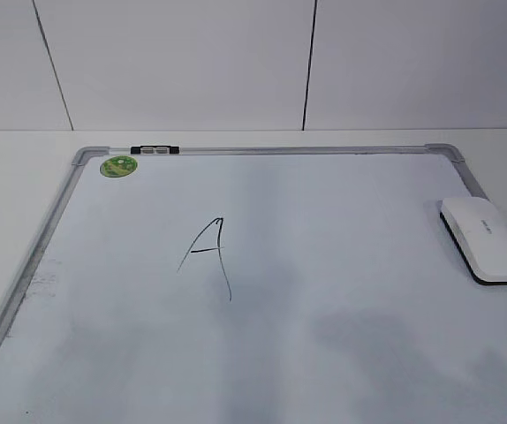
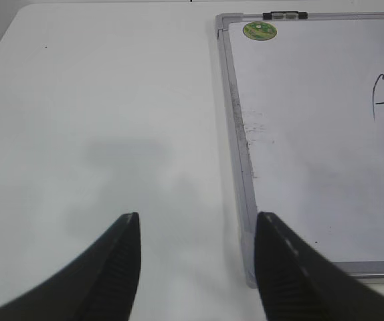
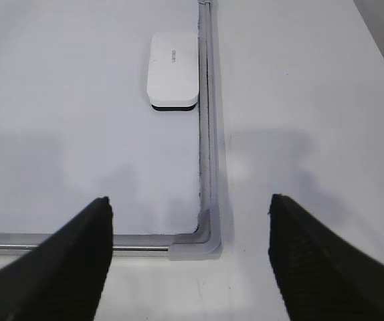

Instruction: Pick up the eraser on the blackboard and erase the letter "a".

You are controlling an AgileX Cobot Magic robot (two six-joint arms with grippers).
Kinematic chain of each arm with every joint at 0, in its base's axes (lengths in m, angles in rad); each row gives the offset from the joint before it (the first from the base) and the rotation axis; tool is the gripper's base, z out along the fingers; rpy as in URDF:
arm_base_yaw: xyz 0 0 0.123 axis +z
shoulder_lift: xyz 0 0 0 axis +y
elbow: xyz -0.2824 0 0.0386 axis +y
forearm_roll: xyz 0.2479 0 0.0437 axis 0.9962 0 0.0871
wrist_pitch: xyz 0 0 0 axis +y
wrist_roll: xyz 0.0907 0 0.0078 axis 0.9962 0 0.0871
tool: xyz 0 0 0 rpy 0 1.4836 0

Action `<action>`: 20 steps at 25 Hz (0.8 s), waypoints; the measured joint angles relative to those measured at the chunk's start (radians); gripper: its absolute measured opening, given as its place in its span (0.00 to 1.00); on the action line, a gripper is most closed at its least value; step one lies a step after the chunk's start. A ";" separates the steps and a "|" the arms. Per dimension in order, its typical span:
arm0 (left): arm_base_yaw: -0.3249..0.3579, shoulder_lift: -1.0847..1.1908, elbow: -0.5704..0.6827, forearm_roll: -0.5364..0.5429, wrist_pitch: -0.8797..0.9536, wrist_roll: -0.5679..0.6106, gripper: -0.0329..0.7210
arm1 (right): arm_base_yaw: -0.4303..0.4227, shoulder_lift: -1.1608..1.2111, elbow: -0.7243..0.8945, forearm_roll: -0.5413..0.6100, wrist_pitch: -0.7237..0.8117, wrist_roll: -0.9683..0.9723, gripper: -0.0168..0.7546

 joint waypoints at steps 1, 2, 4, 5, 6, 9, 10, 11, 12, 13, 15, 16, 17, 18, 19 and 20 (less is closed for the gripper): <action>0.000 0.000 0.000 0.000 0.000 0.000 0.59 | 0.000 0.000 0.000 0.000 0.000 0.000 0.77; 0.000 0.000 0.000 0.000 0.000 0.000 0.59 | 0.000 0.000 0.000 0.000 0.000 0.000 0.77; 0.000 0.000 0.000 0.000 0.000 0.000 0.59 | 0.000 0.000 0.000 0.000 0.000 0.000 0.77; 0.000 0.000 0.000 0.000 0.000 0.000 0.59 | 0.000 0.000 0.000 0.000 0.000 0.000 0.77; 0.000 0.000 0.000 0.000 0.000 0.000 0.59 | 0.000 0.000 0.000 0.000 0.000 0.000 0.77; 0.000 0.000 0.000 0.000 0.000 0.000 0.59 | 0.000 0.000 0.000 0.000 0.000 0.000 0.77; 0.000 0.000 0.000 0.000 0.000 0.000 0.59 | 0.000 0.000 0.000 0.000 0.000 0.000 0.77; 0.000 0.000 0.000 0.000 0.000 0.000 0.59 | 0.000 0.000 0.000 0.000 0.000 0.000 0.77; 0.000 0.000 0.000 0.000 0.000 0.000 0.59 | 0.000 0.000 0.000 0.000 0.000 0.000 0.77; 0.000 0.000 0.000 0.000 0.000 0.000 0.59 | 0.000 0.000 0.000 0.000 0.000 0.000 0.77; 0.000 0.000 0.000 0.000 0.000 0.000 0.59 | 0.000 0.000 0.000 0.000 0.000 0.000 0.77; 0.000 0.000 0.000 0.000 0.000 0.000 0.59 | 0.000 0.000 0.000 0.000 0.000 0.000 0.77; 0.000 0.000 0.000 0.000 0.000 0.000 0.59 | 0.000 0.000 0.000 0.000 0.000 0.000 0.77; 0.000 0.000 0.000 0.000 0.000 0.000 0.59 | 0.000 0.000 0.000 0.000 0.000 0.000 0.77; 0.000 0.000 0.000 0.000 0.000 0.000 0.59 | 0.000 0.000 0.000 0.000 0.000 0.000 0.77; 0.000 0.000 0.000 0.000 0.000 0.000 0.59 | 0.000 0.000 0.000 0.000 0.000 0.000 0.77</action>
